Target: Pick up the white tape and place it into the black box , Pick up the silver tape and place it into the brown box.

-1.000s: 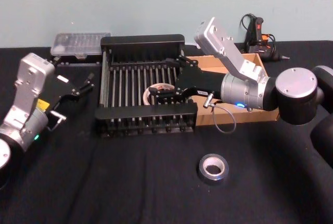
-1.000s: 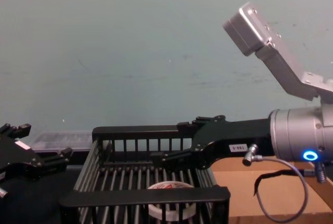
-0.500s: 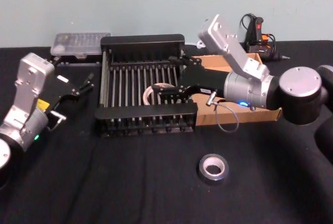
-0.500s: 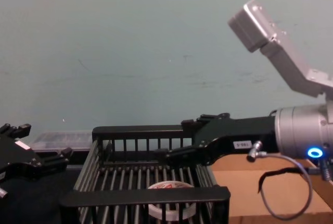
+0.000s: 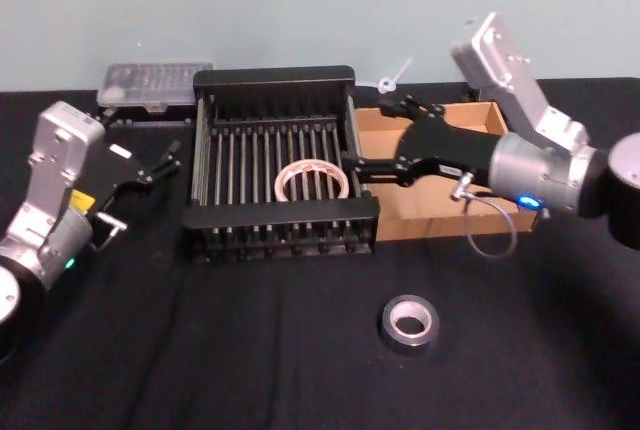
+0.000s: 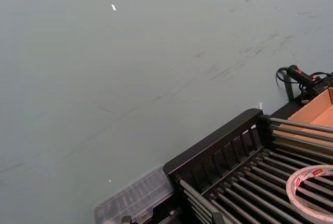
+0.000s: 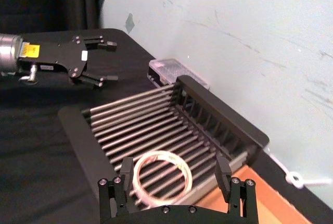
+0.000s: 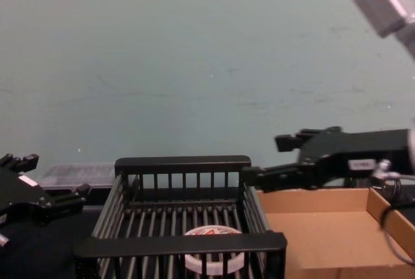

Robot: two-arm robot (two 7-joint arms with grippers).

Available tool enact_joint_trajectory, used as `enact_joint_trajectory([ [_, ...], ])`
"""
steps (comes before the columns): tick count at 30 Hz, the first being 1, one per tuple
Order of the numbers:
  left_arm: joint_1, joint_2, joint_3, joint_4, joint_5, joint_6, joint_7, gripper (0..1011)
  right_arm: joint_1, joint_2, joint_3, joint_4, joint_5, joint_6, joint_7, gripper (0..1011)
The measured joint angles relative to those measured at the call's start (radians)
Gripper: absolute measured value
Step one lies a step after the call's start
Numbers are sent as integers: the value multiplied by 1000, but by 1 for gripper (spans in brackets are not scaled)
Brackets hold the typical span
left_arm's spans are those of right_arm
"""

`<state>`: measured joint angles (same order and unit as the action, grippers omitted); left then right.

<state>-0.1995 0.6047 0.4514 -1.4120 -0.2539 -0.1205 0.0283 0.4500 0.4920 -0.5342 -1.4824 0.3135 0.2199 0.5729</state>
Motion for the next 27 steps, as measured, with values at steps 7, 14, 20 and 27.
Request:
enact_joint_trajectory([
  [7,0,0,0,0,0,0,0,1001,-76,79,38,-104,44,41,-8,1000],
  [14,0,0,0,0,0,0,0,1001,-168,169,59,-212,96,88,-4,1000],
  [20,0,0,0,0,0,0,0,1001,-207,214,58,-252,124,117,10,1000],
  [27,0,0,0,0,0,0,0,1001,-226,257,29,-262,149,168,19,1000],
])
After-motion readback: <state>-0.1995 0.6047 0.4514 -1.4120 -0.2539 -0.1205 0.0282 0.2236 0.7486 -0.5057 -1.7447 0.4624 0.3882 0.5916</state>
